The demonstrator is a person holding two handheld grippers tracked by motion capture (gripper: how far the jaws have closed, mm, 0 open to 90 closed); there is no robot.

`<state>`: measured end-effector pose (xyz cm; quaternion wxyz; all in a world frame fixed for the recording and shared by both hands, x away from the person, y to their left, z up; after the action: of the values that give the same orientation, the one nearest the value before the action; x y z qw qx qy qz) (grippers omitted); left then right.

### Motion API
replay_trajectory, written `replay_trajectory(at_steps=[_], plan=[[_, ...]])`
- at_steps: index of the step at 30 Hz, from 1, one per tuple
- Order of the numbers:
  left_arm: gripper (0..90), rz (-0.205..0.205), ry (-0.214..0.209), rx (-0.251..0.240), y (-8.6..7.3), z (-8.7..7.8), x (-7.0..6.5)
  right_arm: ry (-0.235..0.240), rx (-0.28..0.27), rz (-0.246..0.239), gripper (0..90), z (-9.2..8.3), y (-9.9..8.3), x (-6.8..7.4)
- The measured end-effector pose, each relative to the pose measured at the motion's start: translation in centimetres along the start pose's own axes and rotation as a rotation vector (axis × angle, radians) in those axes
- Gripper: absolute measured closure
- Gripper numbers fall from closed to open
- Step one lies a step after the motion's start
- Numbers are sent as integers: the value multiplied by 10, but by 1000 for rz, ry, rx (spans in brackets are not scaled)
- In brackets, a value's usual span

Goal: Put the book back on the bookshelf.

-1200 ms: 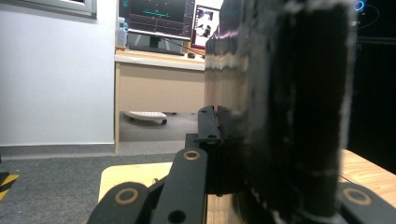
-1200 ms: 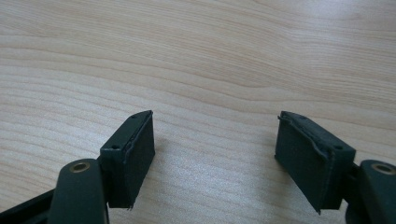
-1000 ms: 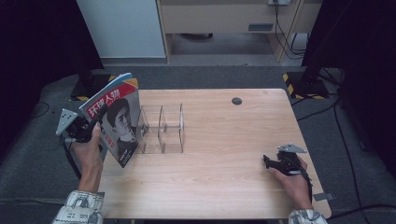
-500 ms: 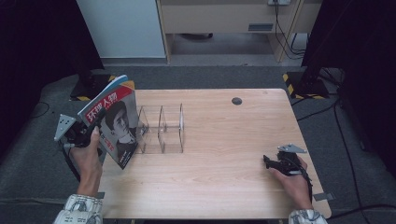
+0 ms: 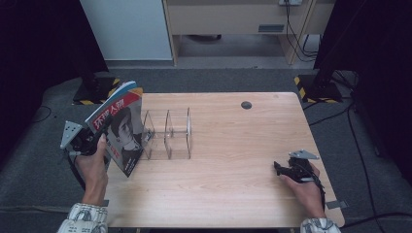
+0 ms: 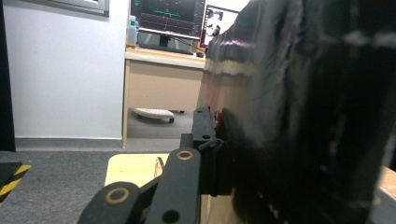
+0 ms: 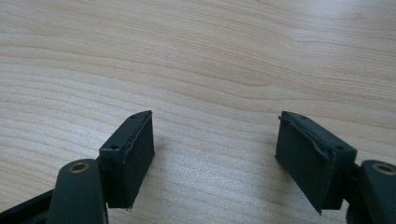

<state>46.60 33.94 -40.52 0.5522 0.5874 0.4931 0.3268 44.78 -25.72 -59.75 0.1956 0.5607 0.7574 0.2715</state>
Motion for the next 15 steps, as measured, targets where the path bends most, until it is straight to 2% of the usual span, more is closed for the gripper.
replay_trajectory(at_steps=[9,15], plan=[[812,8,7,28,-4,-1,-2,1,-1,2,279,0,0,0],[806,-7,15,36,-4,-1,-1,2,1,1,279,0,0,0]])
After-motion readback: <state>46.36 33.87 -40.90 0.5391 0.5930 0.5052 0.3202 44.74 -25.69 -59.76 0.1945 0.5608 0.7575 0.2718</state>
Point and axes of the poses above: each handheld gripper's, and its own axes: z roughly forward along the jaws, y roughly out of its top, x roughly to its left, the point moved 9 cm from there along z, roughly forward along the jaws, and after that the axes turned 9 degrees about x, right-handed, at the moved point
